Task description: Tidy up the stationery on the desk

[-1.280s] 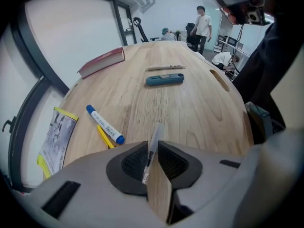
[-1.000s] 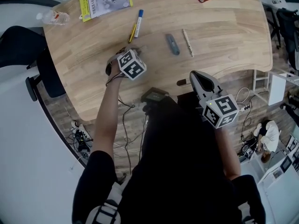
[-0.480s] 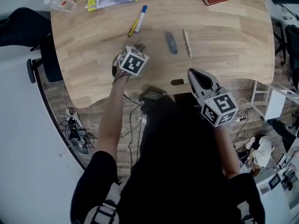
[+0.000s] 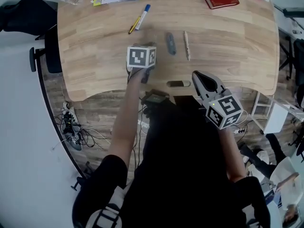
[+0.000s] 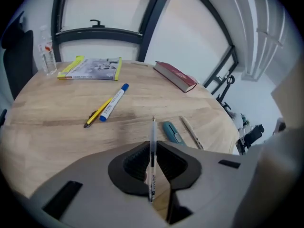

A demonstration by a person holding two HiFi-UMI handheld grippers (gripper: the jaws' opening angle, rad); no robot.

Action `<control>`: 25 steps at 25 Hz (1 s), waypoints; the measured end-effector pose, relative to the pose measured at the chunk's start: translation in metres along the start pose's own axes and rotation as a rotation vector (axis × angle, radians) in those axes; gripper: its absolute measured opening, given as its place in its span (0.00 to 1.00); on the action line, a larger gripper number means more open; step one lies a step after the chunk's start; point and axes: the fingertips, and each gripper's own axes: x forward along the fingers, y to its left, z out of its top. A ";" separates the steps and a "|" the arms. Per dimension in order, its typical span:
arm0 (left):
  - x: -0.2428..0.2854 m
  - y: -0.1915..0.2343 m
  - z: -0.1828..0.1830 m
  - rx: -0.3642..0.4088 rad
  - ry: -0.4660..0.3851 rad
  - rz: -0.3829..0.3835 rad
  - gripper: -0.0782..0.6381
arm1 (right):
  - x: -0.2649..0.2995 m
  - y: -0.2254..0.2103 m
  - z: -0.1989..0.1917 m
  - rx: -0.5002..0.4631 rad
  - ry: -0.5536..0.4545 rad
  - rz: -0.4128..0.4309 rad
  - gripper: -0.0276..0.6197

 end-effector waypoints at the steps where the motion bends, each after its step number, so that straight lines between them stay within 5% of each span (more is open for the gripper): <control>1: 0.002 0.000 -0.001 -0.028 0.000 0.007 0.21 | -0.002 -0.001 -0.002 -0.001 0.005 0.006 0.08; 7: 0.019 0.005 -0.008 -0.177 0.004 0.028 0.21 | -0.013 -0.008 -0.017 -0.016 0.036 0.031 0.08; 12: 0.030 0.011 -0.014 -0.231 0.022 0.065 0.21 | -0.020 -0.012 -0.024 -0.019 0.049 0.037 0.08; 25: 0.033 0.004 -0.019 -0.115 0.025 0.069 0.26 | -0.027 -0.019 -0.026 -0.010 0.047 0.002 0.08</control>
